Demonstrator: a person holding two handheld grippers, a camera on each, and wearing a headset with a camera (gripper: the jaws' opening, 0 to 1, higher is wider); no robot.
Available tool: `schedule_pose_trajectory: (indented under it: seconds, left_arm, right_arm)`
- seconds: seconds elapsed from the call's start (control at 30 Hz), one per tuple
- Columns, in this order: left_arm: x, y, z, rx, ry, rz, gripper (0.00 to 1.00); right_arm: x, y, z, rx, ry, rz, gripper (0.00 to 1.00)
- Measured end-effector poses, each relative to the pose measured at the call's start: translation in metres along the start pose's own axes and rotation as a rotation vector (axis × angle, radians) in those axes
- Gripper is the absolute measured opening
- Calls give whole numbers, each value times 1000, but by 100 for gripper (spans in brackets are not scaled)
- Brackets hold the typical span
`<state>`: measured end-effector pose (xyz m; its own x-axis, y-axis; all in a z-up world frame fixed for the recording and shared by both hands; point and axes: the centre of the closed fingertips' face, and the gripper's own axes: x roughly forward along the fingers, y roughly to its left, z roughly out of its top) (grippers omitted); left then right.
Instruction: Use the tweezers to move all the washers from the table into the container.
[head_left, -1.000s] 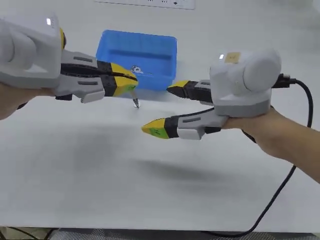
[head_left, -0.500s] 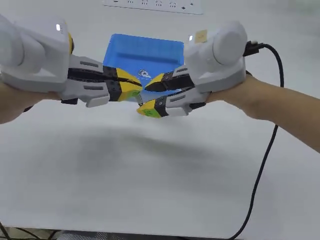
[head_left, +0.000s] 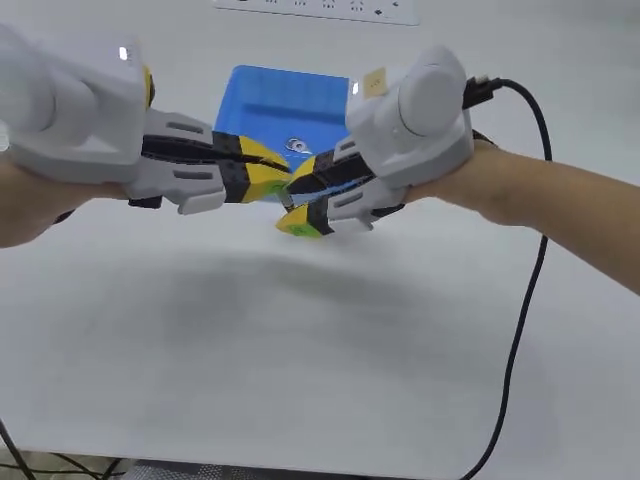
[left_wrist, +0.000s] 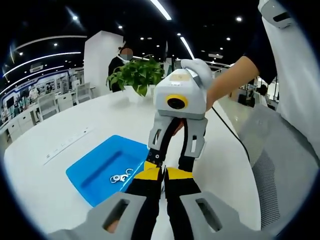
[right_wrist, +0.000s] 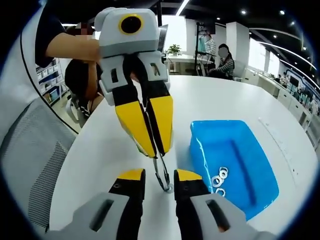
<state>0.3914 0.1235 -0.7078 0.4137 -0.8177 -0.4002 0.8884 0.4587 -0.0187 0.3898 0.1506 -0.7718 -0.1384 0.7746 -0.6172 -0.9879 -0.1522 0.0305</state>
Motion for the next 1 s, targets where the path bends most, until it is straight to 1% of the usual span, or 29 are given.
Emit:
schedule_pose_trajectory:
  seconds: [0.2, 0.27, 0.3, 0.37, 0.4, 0.63, 0.83, 1.0]
  left_arm:
    - [4, -1, 1, 6, 6, -6, 5]
    - [4, -2, 1, 7, 8, -9, 5]
    - [5, -1, 1, 9, 9, -7, 5]
    - [5, -1, 1, 8, 9, -9, 5]
    - [7, -3, 2, 9, 11, -11, 6]
    - [16, -6, 7, 15, 14, -13, 6]
    - [27, -9, 8, 15, 27, -5, 8]
    - [29, -9, 8, 13, 35, -5, 9]
  right_arm:
    - [2, 3, 1, -19, -3, 15, 14]
    - [2, 1, 1, -30, 0, 9, 12]
    - [2, 2, 1, -34, 0, 14, 12]
    - [1, 2, 1, -71, 4, 14, 11]
    - [1, 2, 0, -78, 4, 13, 11]
    - [-3, 4, -2, -99, -11, 3, 10]
    - [-8, 5, -3, -88, -30, -23, 10]
    - [-9, 6, -2, -81, -30, -37, 9]
